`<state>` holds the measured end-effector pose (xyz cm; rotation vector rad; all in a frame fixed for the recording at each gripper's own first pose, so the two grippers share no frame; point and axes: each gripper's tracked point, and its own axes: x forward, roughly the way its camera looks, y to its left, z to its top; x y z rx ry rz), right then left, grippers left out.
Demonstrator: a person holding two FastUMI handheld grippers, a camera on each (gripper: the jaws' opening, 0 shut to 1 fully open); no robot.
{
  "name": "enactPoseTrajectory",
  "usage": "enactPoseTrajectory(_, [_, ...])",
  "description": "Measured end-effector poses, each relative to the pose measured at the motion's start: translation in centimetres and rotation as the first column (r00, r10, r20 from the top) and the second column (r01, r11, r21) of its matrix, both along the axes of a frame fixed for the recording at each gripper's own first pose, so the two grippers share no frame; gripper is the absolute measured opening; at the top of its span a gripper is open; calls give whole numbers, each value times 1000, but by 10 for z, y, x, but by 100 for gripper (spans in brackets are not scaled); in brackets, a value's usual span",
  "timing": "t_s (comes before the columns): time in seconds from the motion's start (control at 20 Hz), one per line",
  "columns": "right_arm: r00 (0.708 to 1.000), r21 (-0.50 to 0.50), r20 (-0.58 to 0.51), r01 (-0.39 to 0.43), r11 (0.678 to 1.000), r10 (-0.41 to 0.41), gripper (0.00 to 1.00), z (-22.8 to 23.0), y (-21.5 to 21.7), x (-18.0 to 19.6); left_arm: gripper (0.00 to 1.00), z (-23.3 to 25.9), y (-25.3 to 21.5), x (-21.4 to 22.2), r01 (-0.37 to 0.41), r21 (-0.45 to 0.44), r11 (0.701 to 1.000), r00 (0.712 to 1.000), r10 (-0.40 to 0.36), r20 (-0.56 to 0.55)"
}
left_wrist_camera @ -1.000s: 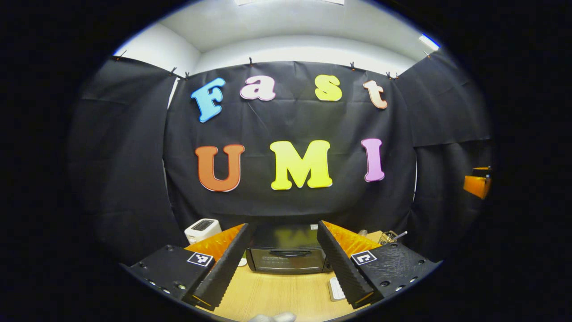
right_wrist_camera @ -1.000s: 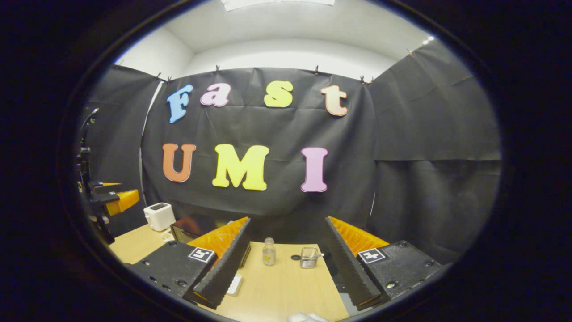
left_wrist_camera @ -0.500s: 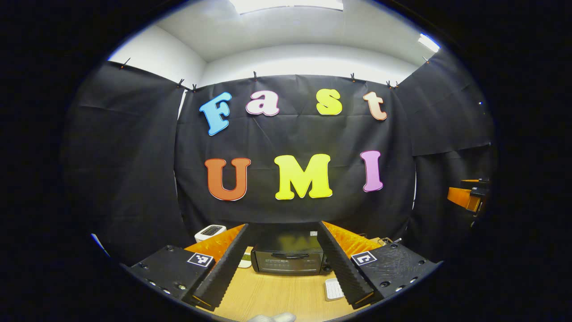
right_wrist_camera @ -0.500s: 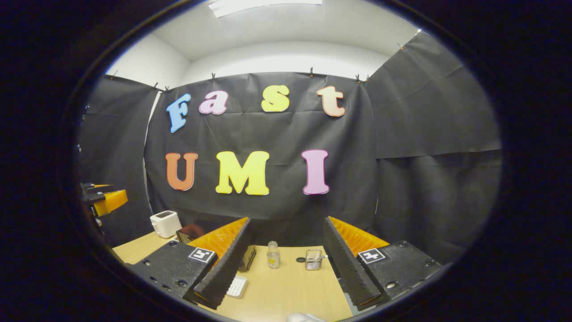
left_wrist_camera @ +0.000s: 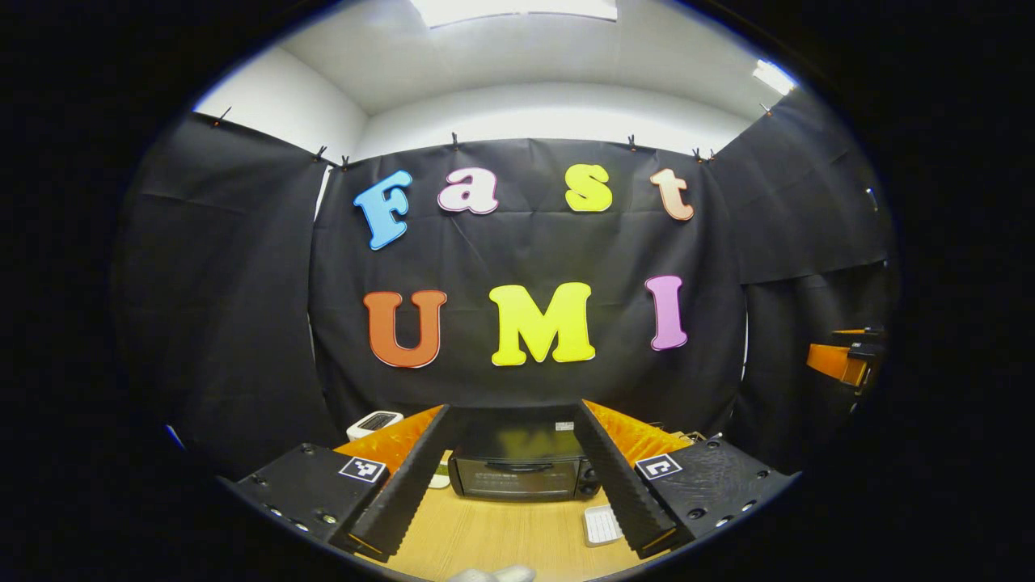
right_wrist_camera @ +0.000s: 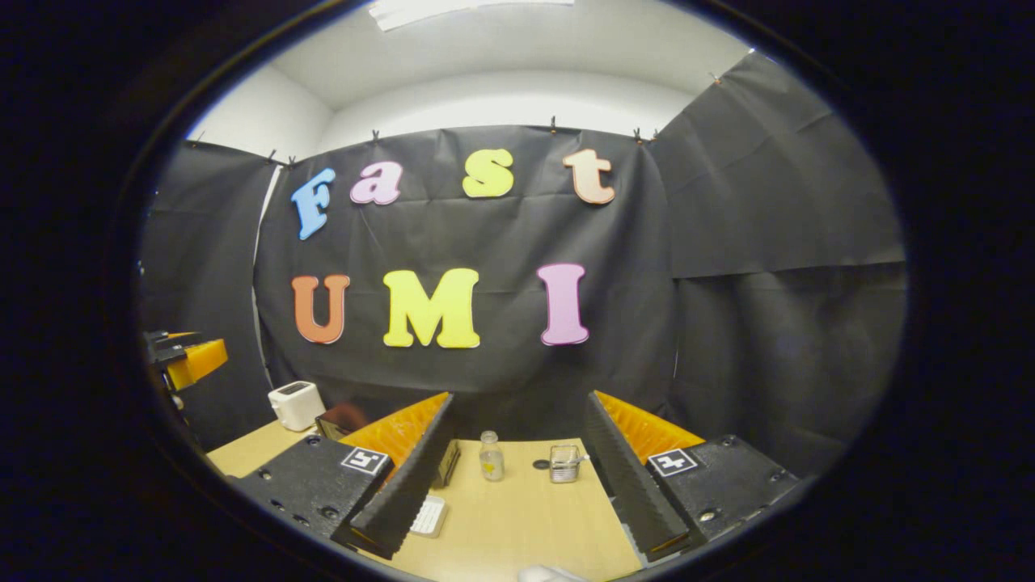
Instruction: Open the electric oven with the left hand, put the food in, and close the electric oven.
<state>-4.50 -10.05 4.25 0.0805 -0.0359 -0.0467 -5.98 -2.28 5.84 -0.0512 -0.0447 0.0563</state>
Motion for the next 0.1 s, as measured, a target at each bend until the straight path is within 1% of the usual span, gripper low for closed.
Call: enactPoseTrajectory(0.1, [1000, 1, -6, 1, 1000, -1, 100, -2, 1, 1, 96, 6, 5, 1, -14, 11, 1000, 1000, 14, 20])
